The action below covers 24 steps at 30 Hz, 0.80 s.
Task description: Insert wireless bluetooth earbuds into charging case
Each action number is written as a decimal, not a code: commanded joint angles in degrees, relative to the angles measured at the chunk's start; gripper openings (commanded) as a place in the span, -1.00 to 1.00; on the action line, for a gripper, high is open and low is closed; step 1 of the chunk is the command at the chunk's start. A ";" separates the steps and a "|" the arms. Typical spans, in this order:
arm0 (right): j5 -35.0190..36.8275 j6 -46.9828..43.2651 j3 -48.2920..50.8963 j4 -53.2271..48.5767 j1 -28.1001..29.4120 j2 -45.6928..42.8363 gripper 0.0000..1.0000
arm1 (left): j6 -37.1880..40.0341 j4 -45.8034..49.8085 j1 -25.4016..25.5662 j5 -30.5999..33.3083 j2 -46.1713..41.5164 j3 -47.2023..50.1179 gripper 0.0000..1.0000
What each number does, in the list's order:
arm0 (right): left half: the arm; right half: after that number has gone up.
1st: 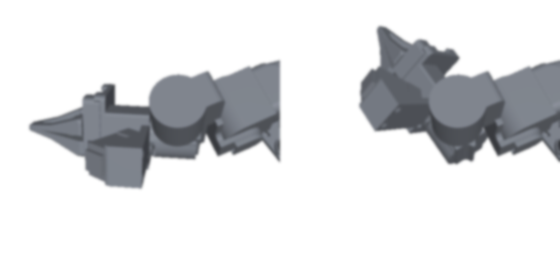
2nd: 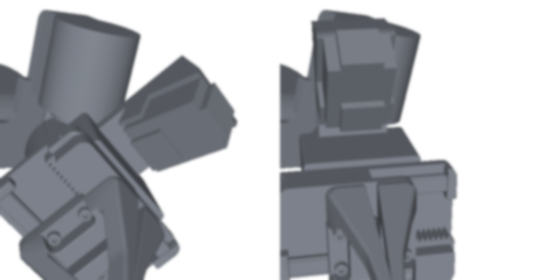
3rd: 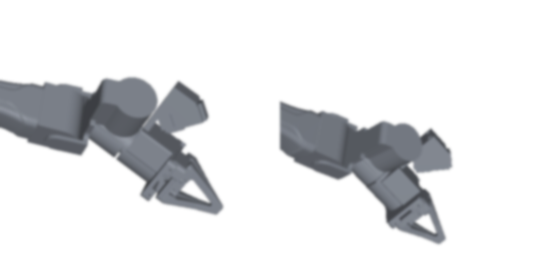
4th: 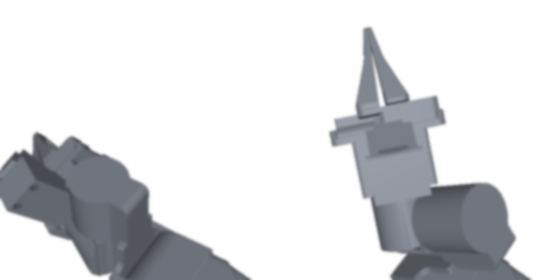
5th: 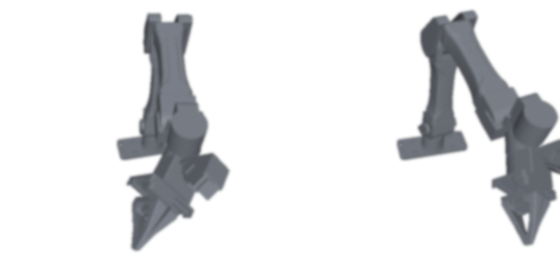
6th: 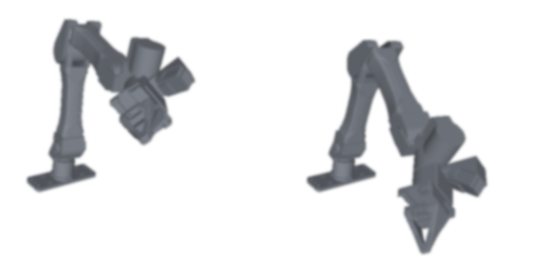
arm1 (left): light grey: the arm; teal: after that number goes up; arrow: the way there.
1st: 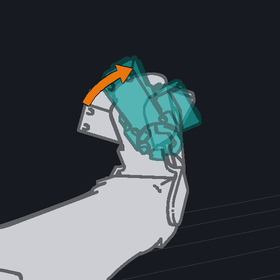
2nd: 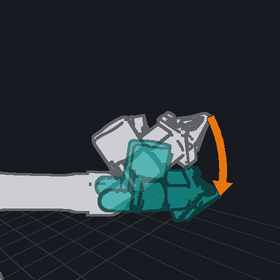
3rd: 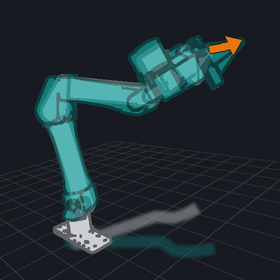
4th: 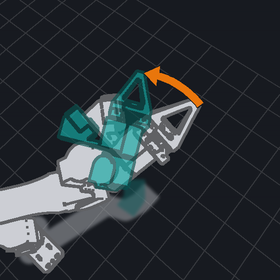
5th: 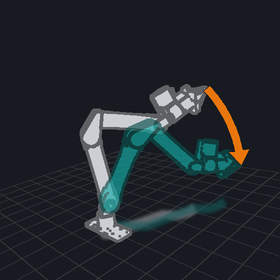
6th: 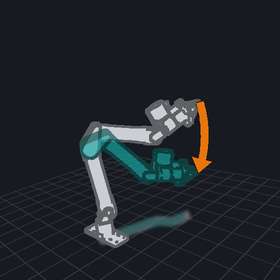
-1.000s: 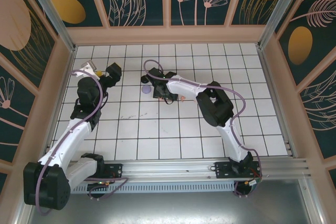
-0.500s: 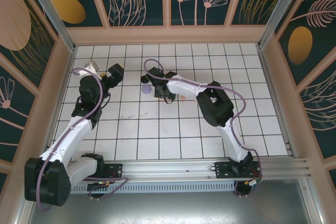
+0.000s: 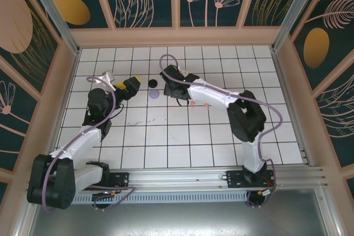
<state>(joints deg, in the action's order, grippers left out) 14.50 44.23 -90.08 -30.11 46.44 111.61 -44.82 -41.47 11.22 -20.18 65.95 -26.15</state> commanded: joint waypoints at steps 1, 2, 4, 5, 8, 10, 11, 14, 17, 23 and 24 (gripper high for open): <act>-0.38 1.52 0.78 3.76 -0.55 -6.22 -0.28 | -1.47 -13.46 1.94 -5.27 2.07 2.03 0.97; -0.72 1.72 0.79 4.25 -0.53 -7.52 -0.28 | -1.16 -15.28 2.74 -5.62 2.84 2.47 0.97; -1.50 2.12 0.62 5.30 -0.64 -9.61 -0.28 | -0.13 -17.86 4.36 -6.06 4.25 2.90 0.97; -1.99 2.53 0.57 5.95 -0.64 -10.63 -0.28 | 0.37 -19.02 5.19 -6.32 5.12 3.11 0.97; -3.78 4.07 0.73 8.02 -0.64 -13.14 -0.28 | 0.61 -24.32 7.09 -7.02 7.89 3.94 0.97; -5.01 5.80 1.74 9.82 -0.64 -14.98 -0.29 | -0.06 -29.34 8.20 -6.77 10.03 4.84 0.97; -5.53 6.68 2.52 10.91 -0.64 -15.71 -0.29 | -0.40 -31.62 8.67 -6.63 10.87 5.20 0.97; -6.65 10.05 5.56 14.38 -0.49 -18.23 -0.29 | -1.47 -37.95 9.89 -6.07 13.45 5.66 0.90; -6.64 12.67 7.73 16.93 -0.08 -20.09 -0.29 | -2.03 -41.76 10.82 -6.27 15.55 4.98 0.81; -6.62 15.41 8.29 18.50 1.00 -21.08 -0.28 | -1.85 -44.40 12.83 -7.05 19.12 2.48 0.61; -6.66 15.77 8.25 18.64 1.19 -20.97 -0.29 | -1.94 -45.14 13.10 -7.14 19.83 2.21 0.57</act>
<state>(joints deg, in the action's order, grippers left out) 8.51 57.34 -82.46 -14.79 46.76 92.97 -46.72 -80.55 23.51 -26.00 84.27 -22.13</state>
